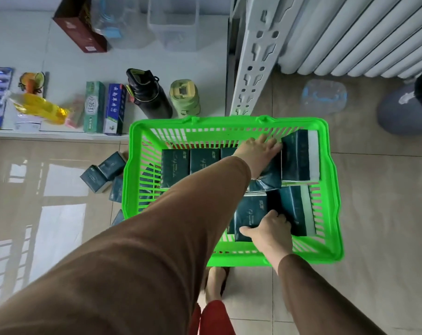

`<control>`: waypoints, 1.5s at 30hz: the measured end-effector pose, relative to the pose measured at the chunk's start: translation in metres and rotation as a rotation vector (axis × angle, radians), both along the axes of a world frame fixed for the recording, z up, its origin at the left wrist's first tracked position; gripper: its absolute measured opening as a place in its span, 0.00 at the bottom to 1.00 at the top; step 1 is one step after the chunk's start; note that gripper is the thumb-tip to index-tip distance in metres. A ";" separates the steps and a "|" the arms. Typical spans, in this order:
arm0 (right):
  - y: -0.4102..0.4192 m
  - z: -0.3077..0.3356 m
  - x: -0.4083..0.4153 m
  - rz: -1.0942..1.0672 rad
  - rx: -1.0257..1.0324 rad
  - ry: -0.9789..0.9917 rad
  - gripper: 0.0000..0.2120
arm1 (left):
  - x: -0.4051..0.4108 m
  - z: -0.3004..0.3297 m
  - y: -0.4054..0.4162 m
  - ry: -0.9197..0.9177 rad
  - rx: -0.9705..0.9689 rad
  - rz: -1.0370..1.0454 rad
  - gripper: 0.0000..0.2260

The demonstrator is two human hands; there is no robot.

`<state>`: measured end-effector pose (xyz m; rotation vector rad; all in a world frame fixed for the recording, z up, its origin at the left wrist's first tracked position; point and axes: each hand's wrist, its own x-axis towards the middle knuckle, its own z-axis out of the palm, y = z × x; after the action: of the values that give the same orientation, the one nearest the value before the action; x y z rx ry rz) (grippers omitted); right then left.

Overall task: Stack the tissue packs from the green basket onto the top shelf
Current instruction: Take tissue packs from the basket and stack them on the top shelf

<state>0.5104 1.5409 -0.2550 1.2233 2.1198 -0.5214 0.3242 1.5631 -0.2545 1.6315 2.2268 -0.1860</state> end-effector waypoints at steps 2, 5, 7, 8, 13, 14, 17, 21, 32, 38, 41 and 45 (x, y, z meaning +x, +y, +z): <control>0.000 0.000 -0.001 0.021 -0.011 -0.029 0.39 | -0.006 0.001 -0.004 0.054 -0.029 -0.055 0.40; 0.000 0.003 -0.005 -0.070 -0.102 0.023 0.38 | -0.012 0.003 -0.017 0.107 -0.005 -0.110 0.32; 0.000 0.008 -0.007 -0.159 -0.193 0.114 0.32 | -0.017 0.011 -0.035 0.098 -0.010 -0.082 0.30; 0.000 0.013 -0.007 -0.190 -0.209 0.167 0.30 | -0.021 0.017 -0.047 0.068 -0.004 -0.014 0.29; 0.000 0.068 -0.017 -0.204 -0.217 0.471 0.26 | -0.050 0.079 -0.139 -0.066 0.085 0.463 0.31; -0.002 0.085 -0.023 -0.195 -0.238 0.515 0.26 | -0.056 0.096 -0.161 -0.075 0.101 0.527 0.31; -0.019 0.142 -0.051 -0.178 -0.317 0.595 0.26 | -0.072 0.153 -0.227 -0.127 0.173 0.703 0.24; -0.065 0.223 -0.115 -0.117 -0.467 0.691 0.24 | -0.100 0.234 -0.320 -0.183 0.251 0.922 0.21; -0.316 0.374 -0.327 0.209 -0.504 1.010 0.28 | -0.240 0.400 -0.637 -0.192 0.563 1.188 0.23; -0.436 0.416 -0.412 0.262 -0.444 1.089 0.26 | -0.320 0.443 -0.769 -0.106 0.557 1.115 0.20; -0.469 0.428 -0.452 0.255 -0.410 1.124 0.23 | -0.365 0.452 -0.803 -0.032 0.551 1.067 0.18; -0.498 0.430 -0.510 0.270 -0.377 1.143 0.20 | -0.431 0.455 -0.832 0.058 0.587 1.037 0.17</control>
<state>0.0006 1.0425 0.1754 0.3791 2.7853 -1.6835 -0.1068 0.7314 0.2006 0.4474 3.0083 0.7493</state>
